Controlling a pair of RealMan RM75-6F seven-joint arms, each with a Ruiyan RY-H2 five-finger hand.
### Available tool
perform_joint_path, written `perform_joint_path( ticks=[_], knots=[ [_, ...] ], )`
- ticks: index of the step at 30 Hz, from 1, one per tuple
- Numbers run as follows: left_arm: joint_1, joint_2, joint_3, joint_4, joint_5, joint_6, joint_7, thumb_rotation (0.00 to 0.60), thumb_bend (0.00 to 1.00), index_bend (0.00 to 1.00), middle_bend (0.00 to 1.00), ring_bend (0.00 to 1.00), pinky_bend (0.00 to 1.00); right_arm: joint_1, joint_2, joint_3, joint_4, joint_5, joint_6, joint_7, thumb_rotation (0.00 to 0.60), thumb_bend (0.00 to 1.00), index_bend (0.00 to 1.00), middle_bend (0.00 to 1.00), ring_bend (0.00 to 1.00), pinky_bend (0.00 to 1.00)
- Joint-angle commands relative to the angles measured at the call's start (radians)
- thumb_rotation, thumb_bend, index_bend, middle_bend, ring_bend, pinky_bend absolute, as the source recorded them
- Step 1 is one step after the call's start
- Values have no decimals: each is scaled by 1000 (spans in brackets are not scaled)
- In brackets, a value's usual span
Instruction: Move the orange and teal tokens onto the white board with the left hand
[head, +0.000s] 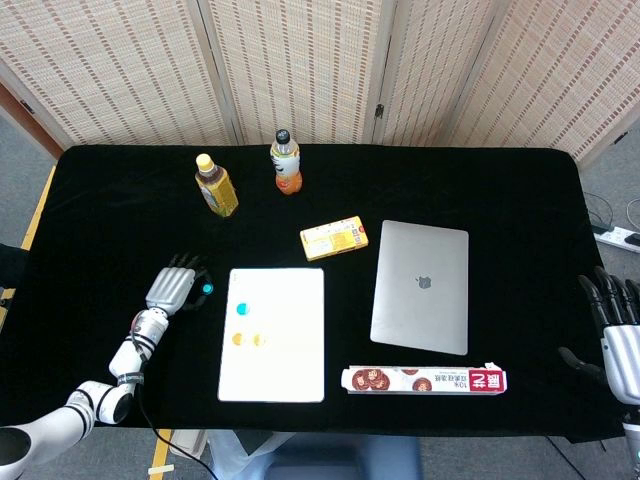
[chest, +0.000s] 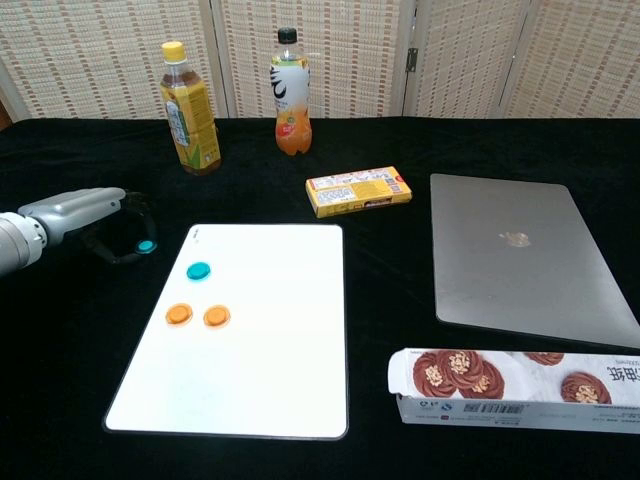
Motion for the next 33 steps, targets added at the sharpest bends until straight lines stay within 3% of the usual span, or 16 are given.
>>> perform_joint_path(
  ticks=[1,16,25,33],
  knots=[
    [0,-8,4,13,7,-2,-7,600,430,434,145,29,0,-2,0,0,-1,0,2,-1,600,167,0,0,0,0],
    [1,-2,5,14,33,22,-34,600,433,498,154,41,0,-6,1,0,-3,-5,10,0,600,167,0,0,0,0],
    [-15,69,8,-153,76,57,-21,600,432,498,155,40,0,-5,-1,0,7,-5,8,12,600,167,0,0,0,0],
    [-49,93,8,-281,94,49,69,600,432,495,155,38,0,-4,-1,1,15,-5,7,20,600,167,0,0,0,0]
  ],
)
